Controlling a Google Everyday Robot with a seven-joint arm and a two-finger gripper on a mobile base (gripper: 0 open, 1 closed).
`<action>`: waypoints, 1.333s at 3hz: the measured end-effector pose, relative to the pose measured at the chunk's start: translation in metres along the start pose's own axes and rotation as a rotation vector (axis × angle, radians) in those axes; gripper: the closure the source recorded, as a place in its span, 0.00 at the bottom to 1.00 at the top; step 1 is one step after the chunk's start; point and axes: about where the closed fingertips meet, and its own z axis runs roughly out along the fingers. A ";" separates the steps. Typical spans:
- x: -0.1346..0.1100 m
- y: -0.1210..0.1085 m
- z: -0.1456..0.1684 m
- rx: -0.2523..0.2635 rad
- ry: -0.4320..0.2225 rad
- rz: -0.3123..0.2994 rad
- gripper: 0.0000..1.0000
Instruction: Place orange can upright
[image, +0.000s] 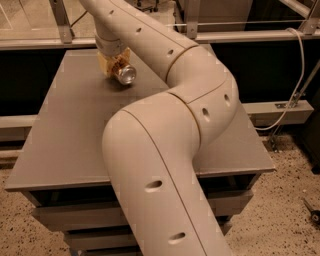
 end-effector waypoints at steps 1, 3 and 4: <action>-0.011 -0.004 -0.035 0.024 -0.122 -0.040 0.95; 0.025 0.022 -0.102 -0.105 -0.420 -0.130 1.00; 0.045 0.050 -0.110 -0.221 -0.571 -0.182 1.00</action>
Offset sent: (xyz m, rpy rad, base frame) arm -0.0681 0.0010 0.1439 0.4482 -0.5062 0.2609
